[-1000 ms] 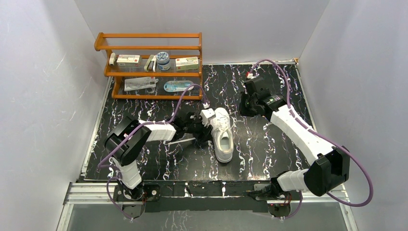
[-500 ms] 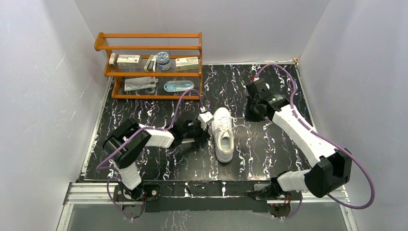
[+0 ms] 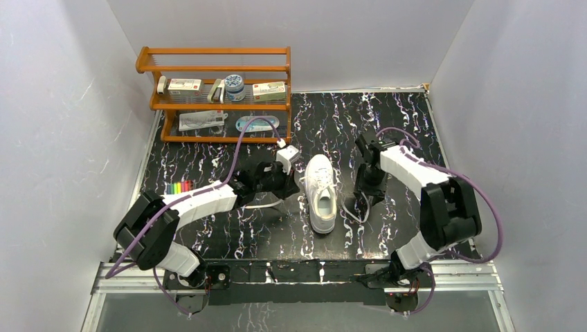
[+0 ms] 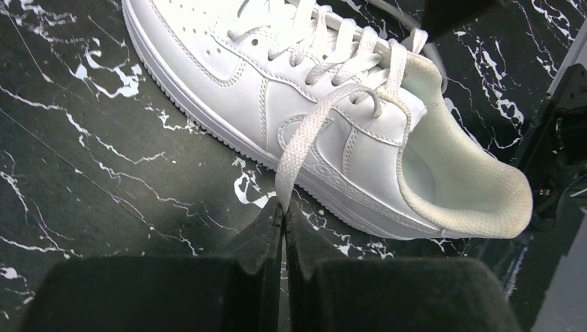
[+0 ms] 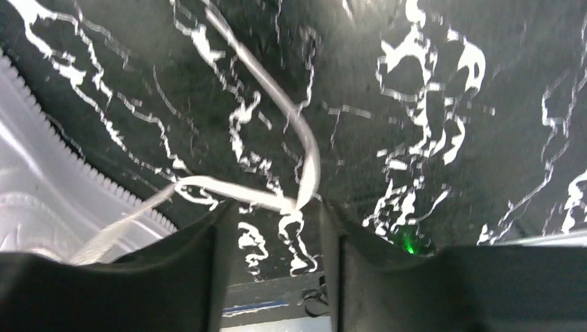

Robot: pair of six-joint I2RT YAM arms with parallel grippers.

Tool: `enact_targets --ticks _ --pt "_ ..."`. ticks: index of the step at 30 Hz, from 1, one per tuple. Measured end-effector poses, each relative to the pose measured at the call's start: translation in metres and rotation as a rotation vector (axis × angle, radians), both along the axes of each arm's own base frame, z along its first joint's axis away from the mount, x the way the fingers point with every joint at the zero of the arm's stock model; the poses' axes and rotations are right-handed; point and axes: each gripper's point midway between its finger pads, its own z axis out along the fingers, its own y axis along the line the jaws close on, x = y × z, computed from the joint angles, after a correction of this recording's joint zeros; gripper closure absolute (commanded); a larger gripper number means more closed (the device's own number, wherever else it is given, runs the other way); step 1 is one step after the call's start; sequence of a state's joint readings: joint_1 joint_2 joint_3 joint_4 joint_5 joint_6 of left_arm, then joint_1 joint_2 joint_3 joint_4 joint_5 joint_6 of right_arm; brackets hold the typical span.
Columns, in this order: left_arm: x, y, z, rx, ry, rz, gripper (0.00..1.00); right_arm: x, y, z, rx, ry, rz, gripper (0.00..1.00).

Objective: Tie the shoes

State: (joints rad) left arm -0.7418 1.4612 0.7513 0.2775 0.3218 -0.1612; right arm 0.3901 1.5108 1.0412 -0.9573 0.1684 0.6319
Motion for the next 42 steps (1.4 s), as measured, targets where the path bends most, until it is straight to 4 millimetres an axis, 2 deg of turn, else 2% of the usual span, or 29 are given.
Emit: enact_targets --ticks 1,3,9,12,16,19,24,26,30,32,34,36,37,42 --pt "-0.001 0.0 0.001 0.004 0.019 0.006 1.0 0.004 -0.003 -0.007 0.013 0.021 0.008 0.35" --pt "-0.003 0.001 0.001 0.014 0.049 0.014 1.0 0.013 -0.005 -0.011 0.049 0.019 0.062 0.33" --pt "-0.012 0.008 -0.008 0.048 0.117 0.026 1.0 0.044 0.015 0.022 0.18 -0.161 0.473 0.35" --pt "-0.016 0.01 -0.011 0.058 0.136 0.026 1.0 0.049 0.026 0.029 0.217 -0.202 0.703 0.34" --pt "-0.018 0.011 -0.012 0.067 0.147 0.021 1.0 0.036 0.034 0.016 0.219 -0.188 0.942 0.34" --pt "-0.016 0.008 -0.007 0.063 0.142 0.015 1.0 0.011 0.038 -0.006 0.217 -0.124 1.099 0.34" --pt "-0.017 0.004 -0.001 0.043 0.141 -0.003 1.0 -0.024 0.03 -0.036 0.224 -0.046 1.267 0.33" --pt "-0.018 0.003 0.0 0.035 0.147 -0.009 1.0 -0.03 0.034 -0.041 0.237 -0.064 1.303 0.33" --pt "-0.019 0.003 0.0 0.029 0.154 -0.015 1.0 -0.028 0.043 -0.046 0.246 -0.136 1.327 0.34" --pt "-0.019 0.003 0.0 0.027 0.156 -0.014 1.0 -0.022 0.048 -0.047 0.233 -0.193 1.334 0.44" --pt "-0.019 0.003 0.001 0.024 0.159 -0.013 1.0 -0.017 0.048 -0.049 0.208 -0.232 1.333 0.75" --pt "-0.018 0.004 0.001 0.022 0.161 -0.011 1.0 -0.008 0.046 -0.05 0.158 -0.278 1.326 0.96" --pt "-0.018 0.004 0.001 0.021 0.162 -0.011 1.0 -0.006 0.046 -0.05 0.15 -0.292 1.319 1.0" --pt "-0.022 0.002 0.006 0.004 0.164 -0.036 1.0 0.001 0.037 -0.044 0.074 -0.328 1.264 1.0"
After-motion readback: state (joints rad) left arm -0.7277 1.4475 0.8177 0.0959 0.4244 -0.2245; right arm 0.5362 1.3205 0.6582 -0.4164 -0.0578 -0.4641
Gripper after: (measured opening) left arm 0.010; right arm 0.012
